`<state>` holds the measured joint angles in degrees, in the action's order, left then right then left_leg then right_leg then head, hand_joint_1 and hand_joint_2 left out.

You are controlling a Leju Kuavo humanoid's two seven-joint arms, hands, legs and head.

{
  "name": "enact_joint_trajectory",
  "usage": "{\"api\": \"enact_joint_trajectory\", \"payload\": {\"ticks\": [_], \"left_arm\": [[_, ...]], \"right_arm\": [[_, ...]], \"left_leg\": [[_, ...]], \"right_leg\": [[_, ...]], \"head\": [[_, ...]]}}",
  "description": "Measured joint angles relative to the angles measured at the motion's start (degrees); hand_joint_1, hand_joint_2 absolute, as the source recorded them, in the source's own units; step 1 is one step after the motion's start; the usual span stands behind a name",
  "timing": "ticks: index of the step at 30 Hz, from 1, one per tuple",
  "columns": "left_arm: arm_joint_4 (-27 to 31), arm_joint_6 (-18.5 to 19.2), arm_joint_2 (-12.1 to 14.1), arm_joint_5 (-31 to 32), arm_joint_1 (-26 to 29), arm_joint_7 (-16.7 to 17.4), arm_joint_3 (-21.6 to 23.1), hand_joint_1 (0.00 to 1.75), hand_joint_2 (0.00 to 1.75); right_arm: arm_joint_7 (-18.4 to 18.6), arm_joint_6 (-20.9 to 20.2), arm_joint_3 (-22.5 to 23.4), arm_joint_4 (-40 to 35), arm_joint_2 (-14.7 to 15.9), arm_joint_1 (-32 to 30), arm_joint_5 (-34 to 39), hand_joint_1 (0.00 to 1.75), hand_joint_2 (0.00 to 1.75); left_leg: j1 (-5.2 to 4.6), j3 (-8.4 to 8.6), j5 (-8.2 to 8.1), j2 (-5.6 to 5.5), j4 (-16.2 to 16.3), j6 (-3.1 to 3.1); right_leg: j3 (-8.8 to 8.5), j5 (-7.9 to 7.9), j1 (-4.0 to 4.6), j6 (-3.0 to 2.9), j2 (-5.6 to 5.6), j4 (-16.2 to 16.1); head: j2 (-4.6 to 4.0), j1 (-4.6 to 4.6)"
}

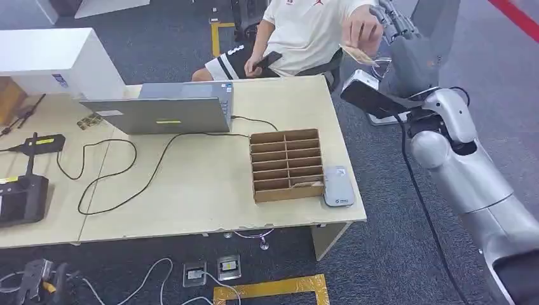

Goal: Pass the card to the sensor for recognition and then transmit it.

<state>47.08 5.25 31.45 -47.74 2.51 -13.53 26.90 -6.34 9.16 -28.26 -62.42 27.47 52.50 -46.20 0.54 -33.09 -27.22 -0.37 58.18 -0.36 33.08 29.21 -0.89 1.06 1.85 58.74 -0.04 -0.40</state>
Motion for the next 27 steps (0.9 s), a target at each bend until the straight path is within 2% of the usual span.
{"api": "enact_joint_trajectory", "payload": {"ticks": [6,7,8,9,10,11,27], "left_arm": [[-0.4,0.0,0.0,-1.6,-0.5,0.0,1.3,0.0,0.0],[-0.5,0.0,-0.1,-1.7,-0.5,0.0,1.6,0.0,0.0],[-0.7,0.0,-0.1,-1.9,-0.6,0.0,1.8,0.0,0.0],[-0.9,0.0,-0.1,-2.1,-0.7,0.0,1.9,0.0,0.0],[-1.0,0.0,-0.1,-2.2,-0.8,0.0,2.1,0.0,0.0],[-1.2,0.0,-0.1,-2.3,-0.9,0.0,2.2,0.0,0.0],[-3.1,0.0,-0.2,-4.7,-2.1,0.0,5.0,0.0,0.0]], "right_arm": [[0.8,0.3,0.6,0.0,0.8,-0.9,-0.2,0.0,1.75],[0.9,0.3,0.6,0.0,0.9,-0.9,-0.1,0.05,1.75],[1.0,0.3,0.6,0.0,1.0,-0.9,0.0,0.79,1.75],[1.1,0.3,0.7,0.0,1.1,-1.0,0.1,1.62,1.75],[1.1,0.3,0.7,0.0,1.1,-1.1,0.1,1.69,1.75],[1.2,0.3,0.7,0.0,1.2,-1.1,0.2,1.75,1.75],[1.9,-2.3,0.7,-0.2,1.5,-1.4,1.4,1.75,1.75]], "left_leg": [[0.0,0.0,-0.02,0.02,0.0,-0.02],[0.0,0.0,-0.02,0.02,0.0,-0.02],[0.0,0.01,-0.02,0.03,0.0,-0.02],[0.0,0.01,-0.02,0.03,0.0,-0.02],[0.0,0.01,-0.02,0.03,0.0,-0.02],[0.0,0.01,-0.02,0.03,0.0,-0.02],[0.0,0.0,-0.03,0.03,0.0,-0.03]], "right_leg": [[0.0,0.0,0.0,0.0,-0.02,0.0],[0.0,0.0,0.0,0.0,-0.03,0.0],[0.01,0.0,0.0,0.0,-0.04,0.0],[0.01,0.0,0.0,0.0,-0.04,0.0],[0.01,0.0,0.0,0.0,-0.05,0.0],[0.0,0.0,0.0,0.0,-0.05,0.0],[0.0,0.0,0.0,0.0,-0.1,0.0]], "head": [[0.0,0.0],[0.0,0.02],[0.0,0.02],[0.0,0.0],[0.0,0.02],[0.0,0.0],[0.0,0.02]]}}
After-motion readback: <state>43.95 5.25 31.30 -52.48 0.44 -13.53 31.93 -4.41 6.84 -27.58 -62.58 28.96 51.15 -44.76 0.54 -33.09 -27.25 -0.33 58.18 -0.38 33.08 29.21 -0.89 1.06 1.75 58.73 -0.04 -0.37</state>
